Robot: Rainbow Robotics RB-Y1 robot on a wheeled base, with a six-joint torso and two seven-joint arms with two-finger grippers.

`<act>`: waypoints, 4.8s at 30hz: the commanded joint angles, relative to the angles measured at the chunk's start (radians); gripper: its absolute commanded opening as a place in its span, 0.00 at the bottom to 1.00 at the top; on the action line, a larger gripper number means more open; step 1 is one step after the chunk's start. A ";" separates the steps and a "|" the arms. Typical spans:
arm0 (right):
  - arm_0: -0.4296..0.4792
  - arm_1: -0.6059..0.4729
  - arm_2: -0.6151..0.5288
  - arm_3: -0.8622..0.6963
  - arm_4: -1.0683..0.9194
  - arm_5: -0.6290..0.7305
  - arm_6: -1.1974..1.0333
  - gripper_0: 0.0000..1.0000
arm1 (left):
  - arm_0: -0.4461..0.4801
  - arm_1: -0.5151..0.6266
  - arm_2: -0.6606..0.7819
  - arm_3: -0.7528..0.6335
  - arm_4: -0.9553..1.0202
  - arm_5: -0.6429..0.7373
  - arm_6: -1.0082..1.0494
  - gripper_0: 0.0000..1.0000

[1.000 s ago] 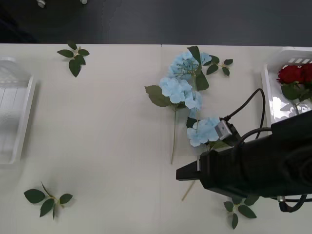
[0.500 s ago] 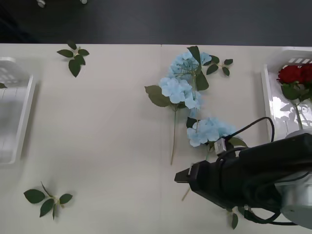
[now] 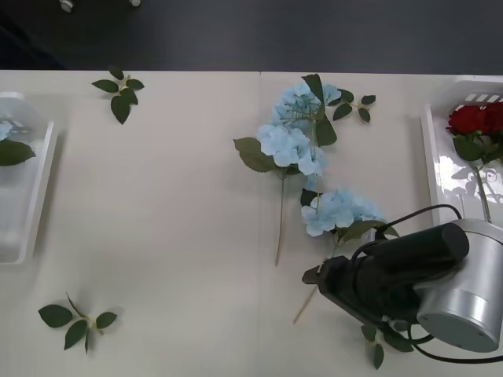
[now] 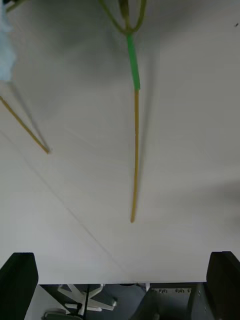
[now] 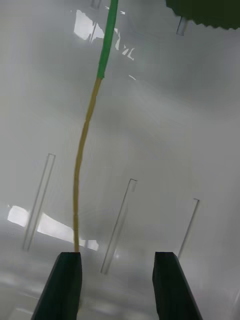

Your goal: Put the red flowers into the right box and the blue flowers into the left box

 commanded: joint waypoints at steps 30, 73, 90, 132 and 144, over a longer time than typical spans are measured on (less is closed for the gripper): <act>-0.150 0.049 0.115 0.289 0.032 -0.127 -0.033 1.00 | 0.116 0.009 0.123 -0.615 0.694 0.112 0.011 1.00; -0.173 0.092 0.197 0.466 0.050 -0.110 0.023 1.00 | -0.144 -0.213 0.164 -0.665 0.574 0.831 -0.905 1.00; -0.234 0.147 0.220 0.589 0.032 -0.064 0.045 0.40 | -0.179 -0.304 0.149 -0.665 0.548 0.830 -0.905 1.00; -0.173 -0.054 -0.271 0.157 -0.126 0.322 0.318 0.00 | -0.171 -0.296 0.167 -0.665 0.611 0.823 -0.905 1.00; -0.142 -0.055 -0.561 -0.125 -0.180 0.319 0.539 0.00 | -0.156 -0.295 0.178 -0.664 0.638 0.823 -0.905 1.00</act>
